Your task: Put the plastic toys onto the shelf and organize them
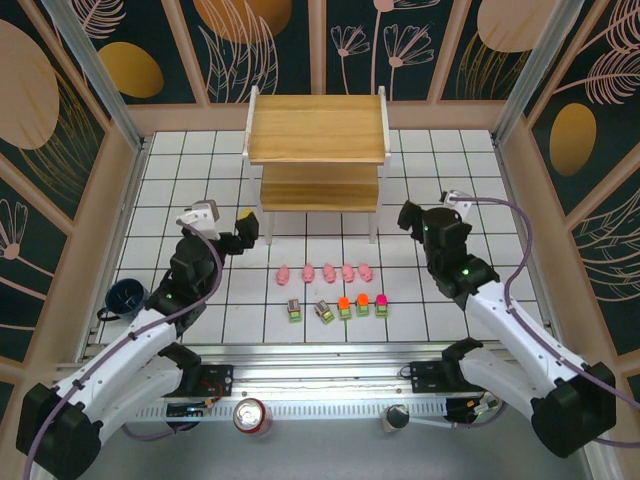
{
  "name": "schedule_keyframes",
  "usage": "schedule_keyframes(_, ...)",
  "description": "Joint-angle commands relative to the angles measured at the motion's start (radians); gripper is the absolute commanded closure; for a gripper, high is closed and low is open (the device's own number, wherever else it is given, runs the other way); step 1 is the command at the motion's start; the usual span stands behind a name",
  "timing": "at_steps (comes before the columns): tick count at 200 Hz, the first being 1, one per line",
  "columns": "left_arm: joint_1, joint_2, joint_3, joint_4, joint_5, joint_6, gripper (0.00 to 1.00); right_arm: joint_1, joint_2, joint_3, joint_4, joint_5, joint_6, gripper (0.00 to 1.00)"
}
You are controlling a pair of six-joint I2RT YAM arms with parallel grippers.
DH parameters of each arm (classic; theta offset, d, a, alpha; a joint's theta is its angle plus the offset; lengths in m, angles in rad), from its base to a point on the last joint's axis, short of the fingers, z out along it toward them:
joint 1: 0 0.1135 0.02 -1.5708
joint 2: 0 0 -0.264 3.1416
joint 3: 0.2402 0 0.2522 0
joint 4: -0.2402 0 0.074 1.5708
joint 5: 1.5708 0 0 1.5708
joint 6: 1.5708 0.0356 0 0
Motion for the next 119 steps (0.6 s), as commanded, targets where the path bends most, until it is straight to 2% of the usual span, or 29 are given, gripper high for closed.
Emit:
schedule_keyframes(1, -0.023, -0.036, -0.025, -0.055, 0.011, -0.023, 0.01, 0.051, -0.04, 0.016, -0.128, 0.008, 0.057, 0.01)
schedule_keyframes(47, -0.053, -0.083, -0.086, -0.105, 0.012, -0.043, 0.04, 0.163, -0.034, 0.0, -0.209, 0.032, 0.121, 0.01)
schedule_keyframes(119, -0.064, -0.194, -0.181, -0.211, 0.04, -0.067, 0.05, 0.255, -0.031, -0.01, -0.31, 0.007, 0.188, 0.04)
